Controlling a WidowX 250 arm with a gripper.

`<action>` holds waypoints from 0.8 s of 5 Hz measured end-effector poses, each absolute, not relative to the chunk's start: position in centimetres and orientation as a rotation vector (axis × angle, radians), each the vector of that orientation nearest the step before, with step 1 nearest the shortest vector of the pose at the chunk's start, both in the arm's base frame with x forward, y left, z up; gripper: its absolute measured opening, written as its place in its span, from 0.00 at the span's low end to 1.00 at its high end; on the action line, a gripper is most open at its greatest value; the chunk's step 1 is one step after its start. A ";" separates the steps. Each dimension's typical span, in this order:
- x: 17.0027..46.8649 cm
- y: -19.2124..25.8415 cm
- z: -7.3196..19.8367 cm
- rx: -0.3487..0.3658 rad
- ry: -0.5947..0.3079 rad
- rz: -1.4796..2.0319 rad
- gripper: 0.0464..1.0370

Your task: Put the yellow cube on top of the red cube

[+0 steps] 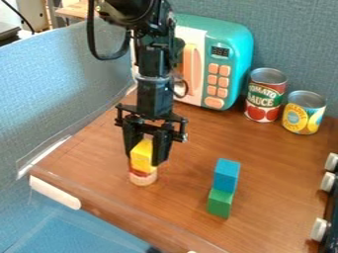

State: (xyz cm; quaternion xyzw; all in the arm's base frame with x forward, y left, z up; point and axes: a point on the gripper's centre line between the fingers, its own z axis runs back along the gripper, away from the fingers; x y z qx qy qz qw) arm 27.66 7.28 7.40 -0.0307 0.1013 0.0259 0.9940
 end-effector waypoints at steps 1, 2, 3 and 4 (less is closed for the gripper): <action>28.2 7.8 8.1 -0.029 0.193 0.051 0.54; 28.7 8.2 8.8 -0.012 0.182 0.046 0.54; 28.5 8.5 8.7 -0.010 0.193 0.047 0.54; 28.3 9.2 8.0 -0.011 0.219 0.061 0.54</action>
